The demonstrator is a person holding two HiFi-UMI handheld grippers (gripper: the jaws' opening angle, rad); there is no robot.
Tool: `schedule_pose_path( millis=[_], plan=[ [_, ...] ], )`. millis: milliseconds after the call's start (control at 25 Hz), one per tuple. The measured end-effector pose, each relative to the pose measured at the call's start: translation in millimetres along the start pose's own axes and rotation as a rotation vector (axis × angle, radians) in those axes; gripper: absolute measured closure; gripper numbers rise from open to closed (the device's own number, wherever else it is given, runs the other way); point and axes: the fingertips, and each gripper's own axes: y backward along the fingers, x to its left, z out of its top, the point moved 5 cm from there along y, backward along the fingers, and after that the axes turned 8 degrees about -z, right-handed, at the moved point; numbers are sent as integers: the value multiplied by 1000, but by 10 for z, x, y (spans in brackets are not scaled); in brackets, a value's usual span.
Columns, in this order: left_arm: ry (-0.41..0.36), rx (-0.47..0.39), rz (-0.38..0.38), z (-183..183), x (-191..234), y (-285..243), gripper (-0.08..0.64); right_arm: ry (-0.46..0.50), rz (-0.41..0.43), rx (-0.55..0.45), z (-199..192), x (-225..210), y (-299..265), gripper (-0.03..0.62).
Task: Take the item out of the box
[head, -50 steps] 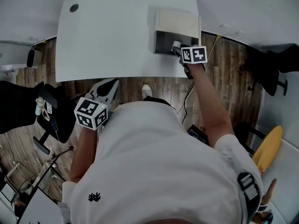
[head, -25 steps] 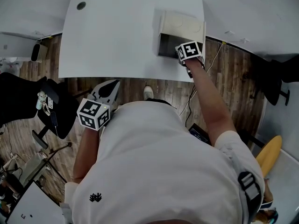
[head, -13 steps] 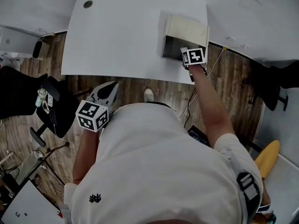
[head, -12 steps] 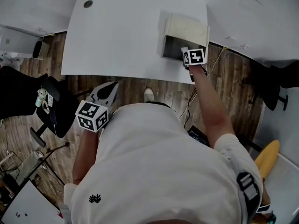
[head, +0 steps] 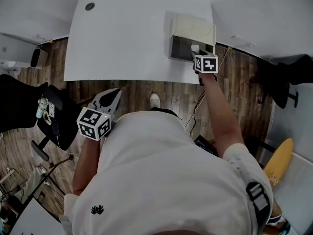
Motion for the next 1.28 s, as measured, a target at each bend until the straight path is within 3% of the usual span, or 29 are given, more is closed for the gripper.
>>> schedule_pose_path(
  millis=[520, 1280],
  plan=[
    [-39, -46, -117, -32, 26, 275, 554, -69, 11, -148, -40, 384, 783, 430],
    [-60, -40, -208, -534, -211, 800, 554, -192, 64, -222, -762, 1225, 1928, 431]
  ],
)
